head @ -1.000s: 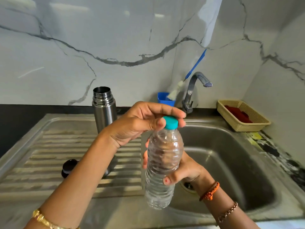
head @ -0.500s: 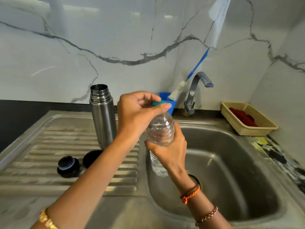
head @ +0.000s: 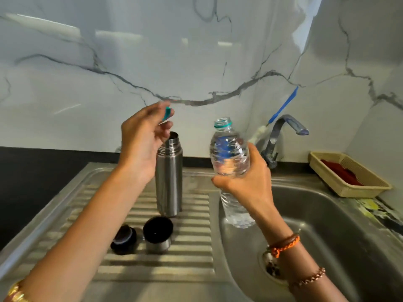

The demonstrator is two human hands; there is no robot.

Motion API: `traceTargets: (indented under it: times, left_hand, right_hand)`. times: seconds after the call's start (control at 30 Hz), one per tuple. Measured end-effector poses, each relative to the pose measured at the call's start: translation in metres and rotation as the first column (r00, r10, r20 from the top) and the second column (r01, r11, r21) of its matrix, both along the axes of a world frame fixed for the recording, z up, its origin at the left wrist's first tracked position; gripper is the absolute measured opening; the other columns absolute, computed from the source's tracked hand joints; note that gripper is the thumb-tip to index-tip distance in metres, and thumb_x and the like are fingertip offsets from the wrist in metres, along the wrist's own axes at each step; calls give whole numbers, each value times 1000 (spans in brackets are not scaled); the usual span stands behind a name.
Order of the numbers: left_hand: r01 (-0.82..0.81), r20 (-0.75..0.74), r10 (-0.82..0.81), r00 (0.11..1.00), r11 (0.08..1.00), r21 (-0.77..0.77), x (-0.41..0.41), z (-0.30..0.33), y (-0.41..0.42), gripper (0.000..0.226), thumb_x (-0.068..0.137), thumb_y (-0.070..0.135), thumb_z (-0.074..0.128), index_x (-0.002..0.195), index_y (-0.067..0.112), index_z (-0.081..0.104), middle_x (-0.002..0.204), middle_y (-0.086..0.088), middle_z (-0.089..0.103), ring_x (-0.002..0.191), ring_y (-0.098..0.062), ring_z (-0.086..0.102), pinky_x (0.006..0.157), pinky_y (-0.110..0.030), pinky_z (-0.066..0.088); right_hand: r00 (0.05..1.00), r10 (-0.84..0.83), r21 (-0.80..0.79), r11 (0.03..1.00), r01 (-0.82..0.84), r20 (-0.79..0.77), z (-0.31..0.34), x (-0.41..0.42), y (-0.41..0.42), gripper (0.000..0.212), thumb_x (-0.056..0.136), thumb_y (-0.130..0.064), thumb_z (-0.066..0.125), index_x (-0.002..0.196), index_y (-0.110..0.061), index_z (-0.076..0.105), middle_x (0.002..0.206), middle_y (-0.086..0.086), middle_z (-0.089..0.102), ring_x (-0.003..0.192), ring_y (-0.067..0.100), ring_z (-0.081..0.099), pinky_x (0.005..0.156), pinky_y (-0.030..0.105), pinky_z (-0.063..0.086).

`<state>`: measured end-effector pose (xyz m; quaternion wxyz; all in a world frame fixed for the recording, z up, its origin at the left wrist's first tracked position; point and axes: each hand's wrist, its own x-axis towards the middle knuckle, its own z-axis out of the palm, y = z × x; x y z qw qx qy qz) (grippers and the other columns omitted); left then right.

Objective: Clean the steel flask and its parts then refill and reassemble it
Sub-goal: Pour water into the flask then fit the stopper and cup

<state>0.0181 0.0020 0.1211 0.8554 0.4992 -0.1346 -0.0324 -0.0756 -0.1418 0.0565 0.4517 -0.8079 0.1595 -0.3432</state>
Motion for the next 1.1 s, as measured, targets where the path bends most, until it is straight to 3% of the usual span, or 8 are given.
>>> traceTargets:
  times: [0.1,0.3,0.53,0.63,0.73,0.87,0.97,1.1]
  left_hand:
    - [17,-131,-22,991,999,-42,34,-13,22,19,95,25,48,88,15,63,83,-2,65,65,-7,54,55,-13,47]
    - [58,-453,-147,879,977,-205,81,-30,51,22,96,18,41,87,5,57,87,-10,56,75,-13,55,55,-17,49]
    - [73,-522,-143,841,986,-153,95,-51,60,8,89,3,52,93,3,60,88,-5,53,86,-11,52,56,-17,47]
    - [64,-426,-75,902,997,-39,99,-47,58,4,85,6,60,87,9,61,85,-1,55,76,-8,49,58,-16,43]
    - [22,-186,17,982,978,207,99,-49,54,12,80,5,66,82,17,63,81,4,58,66,-6,46,58,-15,41]
    - [-139,125,88,988,854,501,97,-61,51,29,76,20,75,103,19,63,105,4,56,99,-9,51,80,-19,37]
    - [-247,298,65,952,736,630,94,-63,52,45,72,30,77,113,20,61,113,5,49,106,-8,46,80,-13,36]
    - [-280,352,-7,936,592,756,90,-68,46,63,65,47,77,120,20,59,122,0,44,114,-19,48,100,-38,41]
  right_hand:
    - [999,-17,-162,987,10,-44,20,21,-2,66,52,-16,82,112,-22,53,87,-9,65,81,17,63,74,31,51]
    - [986,-98,-414,909,35,-134,41,77,-1,80,54,-26,80,126,-25,45,103,4,66,92,32,62,77,44,52]
    - [919,-284,-671,741,28,-274,40,99,4,78,67,-21,75,135,-26,35,95,7,61,80,25,55,63,33,46]
    - [902,-349,-751,659,42,-255,46,104,4,77,70,-17,72,136,-26,34,92,8,58,74,23,49,60,31,40]
    - [886,-392,-805,593,38,-247,49,106,2,76,73,-15,70,138,-26,32,94,9,58,74,23,47,63,31,40]
    - [872,-408,-816,577,19,-269,49,100,-2,77,74,-16,71,138,-27,31,90,7,54,73,22,46,64,32,42]
    - [868,-415,-827,563,7,-275,50,97,-5,76,74,-17,71,138,-27,31,90,6,51,74,22,45,67,32,40]
    - [865,-426,-842,539,6,-266,53,92,-10,77,75,-19,71,139,-28,29,98,9,57,76,21,44,69,31,38]
